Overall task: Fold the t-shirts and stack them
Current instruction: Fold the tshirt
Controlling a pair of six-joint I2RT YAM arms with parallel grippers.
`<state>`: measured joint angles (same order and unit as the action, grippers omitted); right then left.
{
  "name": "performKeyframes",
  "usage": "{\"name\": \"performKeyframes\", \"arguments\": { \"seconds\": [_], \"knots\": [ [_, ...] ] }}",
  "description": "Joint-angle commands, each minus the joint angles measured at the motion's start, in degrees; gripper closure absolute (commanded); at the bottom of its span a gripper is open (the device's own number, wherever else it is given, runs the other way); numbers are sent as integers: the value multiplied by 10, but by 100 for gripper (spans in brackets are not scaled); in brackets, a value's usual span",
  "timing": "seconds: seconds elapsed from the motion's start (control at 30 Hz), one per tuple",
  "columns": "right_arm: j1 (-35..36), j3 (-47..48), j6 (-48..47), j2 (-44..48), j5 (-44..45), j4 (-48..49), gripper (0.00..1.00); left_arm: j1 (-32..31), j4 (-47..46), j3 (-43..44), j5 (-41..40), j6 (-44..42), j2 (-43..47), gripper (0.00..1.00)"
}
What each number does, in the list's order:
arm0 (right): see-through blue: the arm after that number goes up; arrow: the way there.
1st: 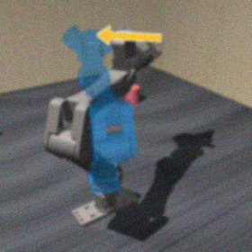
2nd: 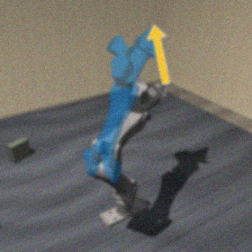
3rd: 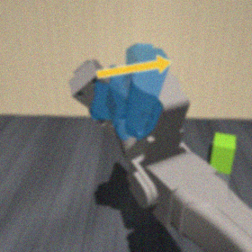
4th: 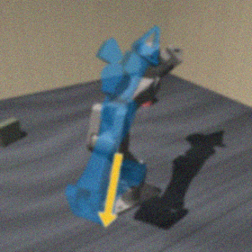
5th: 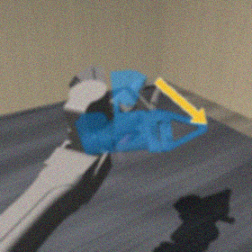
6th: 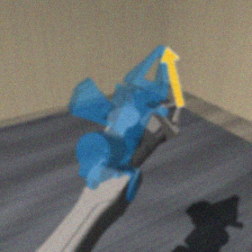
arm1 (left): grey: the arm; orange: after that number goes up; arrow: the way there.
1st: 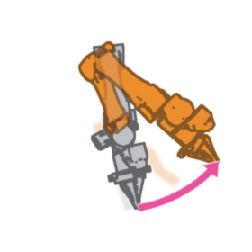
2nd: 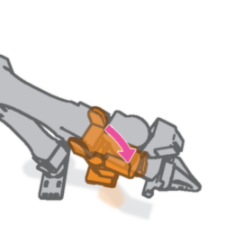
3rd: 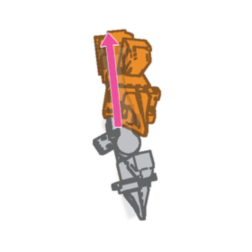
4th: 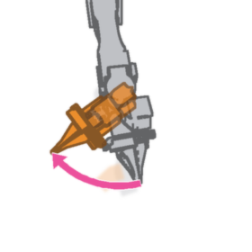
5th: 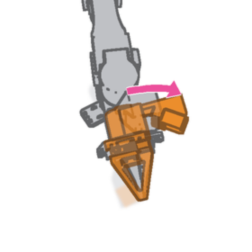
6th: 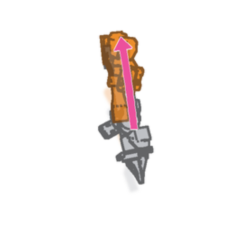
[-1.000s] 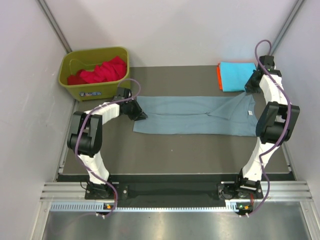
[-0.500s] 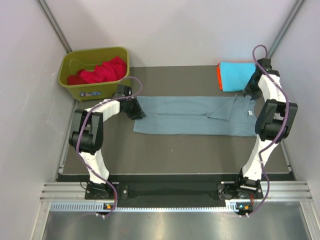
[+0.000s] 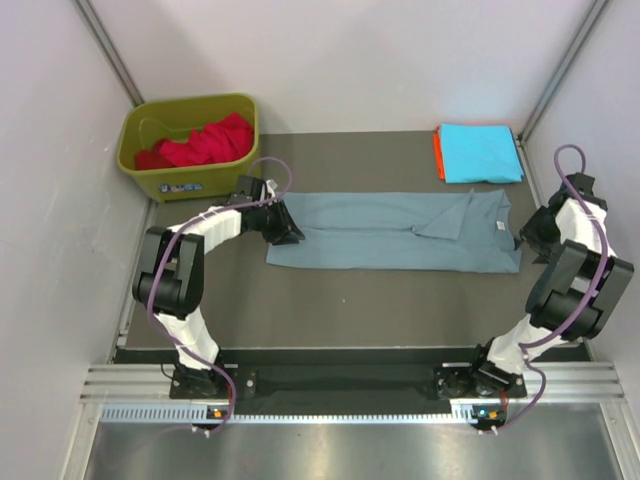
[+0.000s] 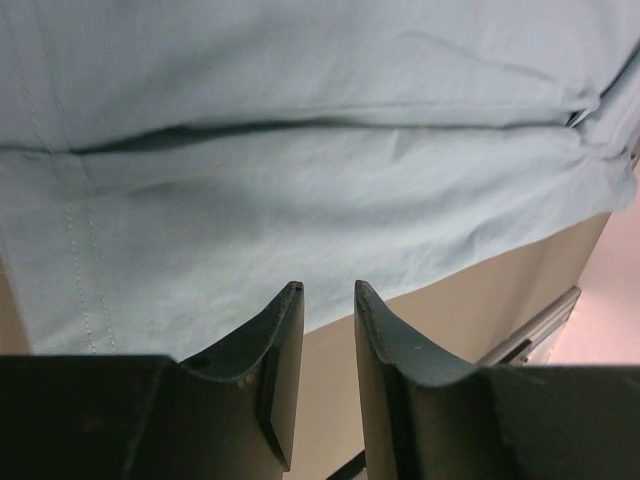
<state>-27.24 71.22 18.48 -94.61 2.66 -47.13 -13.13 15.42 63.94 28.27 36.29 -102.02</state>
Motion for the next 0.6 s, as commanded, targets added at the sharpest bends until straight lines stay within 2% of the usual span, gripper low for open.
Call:
{"name": "performKeyframes", "arguments": {
  "seconds": [0.0, 0.2, 0.3, 0.4, 0.47, 0.57],
  "knots": [
    [3, -10, -66, 36, -16, 13, 47, 1, -22, -7, 36, -6, -1, 68],
    [8, -3, -100, 12, -139, 91, 45, 1, -7, -10, 41, -9, 1, 68],
    [31, -9, -66, 2, -190, 135, 46, 1, 8, 0, 47, -19, -4, 68],
    [81, -3, 4, -8, -201, 174, 45, 0, 8, 14, 85, -22, -11, 68],
    [102, -6, 57, -10, -179, 197, 40, 0, 27, 24, 92, -25, -13, 67],
    [112, -17, 103, -31, -221, 252, 32, -1, 19, 28, 105, -32, -13, 65]
  ]
}}
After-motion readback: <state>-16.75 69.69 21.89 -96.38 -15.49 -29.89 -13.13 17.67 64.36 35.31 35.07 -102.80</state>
